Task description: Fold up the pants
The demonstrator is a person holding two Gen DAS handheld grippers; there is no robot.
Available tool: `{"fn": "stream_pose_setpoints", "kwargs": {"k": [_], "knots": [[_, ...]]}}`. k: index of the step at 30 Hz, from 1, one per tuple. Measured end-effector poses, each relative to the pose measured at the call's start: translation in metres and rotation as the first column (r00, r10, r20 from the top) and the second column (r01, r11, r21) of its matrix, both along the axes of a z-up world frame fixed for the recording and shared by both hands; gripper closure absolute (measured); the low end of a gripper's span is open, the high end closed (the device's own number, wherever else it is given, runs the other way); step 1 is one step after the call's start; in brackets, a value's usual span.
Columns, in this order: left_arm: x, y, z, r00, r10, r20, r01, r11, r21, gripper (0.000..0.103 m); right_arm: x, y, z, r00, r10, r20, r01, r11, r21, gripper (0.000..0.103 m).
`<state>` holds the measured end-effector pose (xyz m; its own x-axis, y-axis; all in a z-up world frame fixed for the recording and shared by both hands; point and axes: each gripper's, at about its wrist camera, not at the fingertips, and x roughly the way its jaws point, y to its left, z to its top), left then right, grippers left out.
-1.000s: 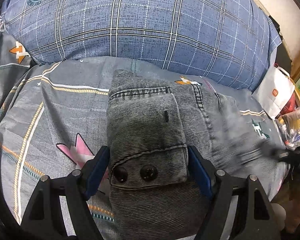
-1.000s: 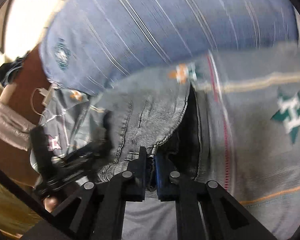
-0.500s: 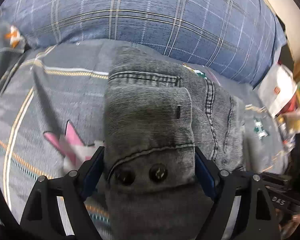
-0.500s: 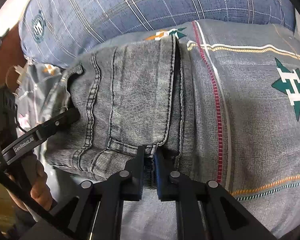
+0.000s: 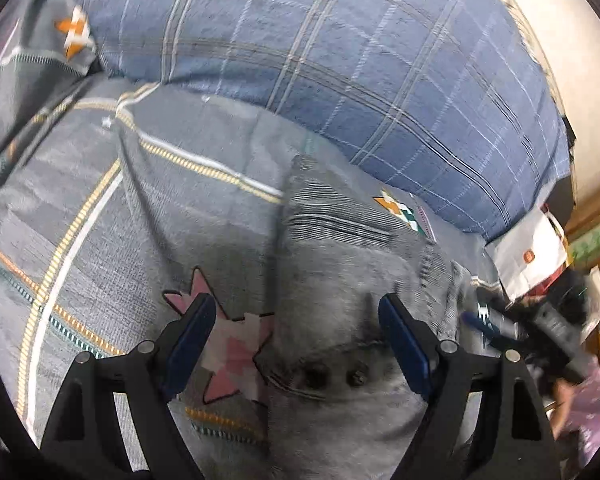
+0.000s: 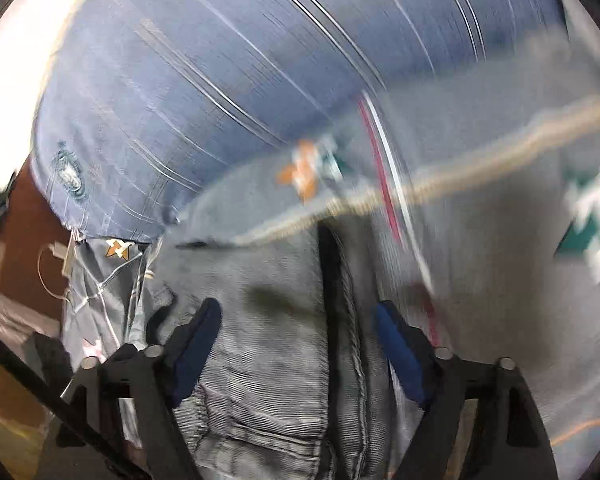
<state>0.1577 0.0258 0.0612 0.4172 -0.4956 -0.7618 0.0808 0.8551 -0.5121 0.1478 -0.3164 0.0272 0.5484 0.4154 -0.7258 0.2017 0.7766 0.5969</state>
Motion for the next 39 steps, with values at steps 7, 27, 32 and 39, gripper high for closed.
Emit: {"fn": "stream_pose_setpoints", "kwargs": {"k": [7, 27, 32, 39], "knots": [[0.019, -0.013, -0.041, 0.985, -0.059, -0.162, 0.022, 0.975, -0.220, 0.056, 0.004, -0.008, -0.017, 0.999, 0.003, -0.048, -0.003, 1.000, -0.007, 0.030], [-0.001, -0.013, 0.008, 1.000, -0.027, 0.000, 0.027, 0.997, -0.076, 0.069, 0.005, 0.034, 0.013, 0.981, 0.106, 0.160, -0.090, 0.990, -0.106, 0.083], [0.011, -0.005, -0.031, 0.989, 0.049, -0.137, -0.054, 0.998, -0.033, 0.051, 0.007, 0.025, -0.001, 0.997, 0.053, 0.052, -0.048, 0.994, -0.101, 0.050], [-0.006, -0.004, -0.001, 0.983, 0.041, -0.179, -0.034, 0.999, 0.042, 0.045, -0.037, 0.033, 0.044, 0.982, 0.133, 0.135, -0.119, 0.987, -0.109, 0.044]]}}
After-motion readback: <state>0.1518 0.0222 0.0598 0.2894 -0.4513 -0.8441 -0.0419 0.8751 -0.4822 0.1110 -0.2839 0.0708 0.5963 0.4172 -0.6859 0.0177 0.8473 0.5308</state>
